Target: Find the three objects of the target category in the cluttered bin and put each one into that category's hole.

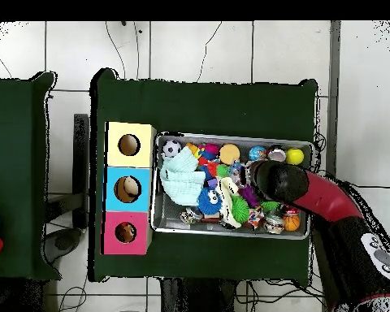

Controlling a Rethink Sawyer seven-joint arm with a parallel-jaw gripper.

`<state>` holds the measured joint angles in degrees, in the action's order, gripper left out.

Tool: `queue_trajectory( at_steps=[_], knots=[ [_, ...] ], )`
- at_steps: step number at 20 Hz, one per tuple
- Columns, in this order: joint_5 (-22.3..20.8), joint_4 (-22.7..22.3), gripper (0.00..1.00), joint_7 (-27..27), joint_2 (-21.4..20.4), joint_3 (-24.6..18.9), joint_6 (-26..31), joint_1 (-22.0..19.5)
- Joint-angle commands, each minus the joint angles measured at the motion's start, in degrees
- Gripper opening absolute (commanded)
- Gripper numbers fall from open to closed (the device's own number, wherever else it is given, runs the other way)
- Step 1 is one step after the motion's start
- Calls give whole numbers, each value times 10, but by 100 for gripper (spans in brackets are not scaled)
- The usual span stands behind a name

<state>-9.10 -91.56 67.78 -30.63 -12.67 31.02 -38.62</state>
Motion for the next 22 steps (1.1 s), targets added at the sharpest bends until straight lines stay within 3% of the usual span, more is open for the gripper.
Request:
queue_trajectory(
  at_steps=[1, 22],
  knots=[
    [60, -41, 0, 165, -8, 10, 52, 42],
    [184, -51, 0, 265, -3, 74, 11, 175]
  ],
)
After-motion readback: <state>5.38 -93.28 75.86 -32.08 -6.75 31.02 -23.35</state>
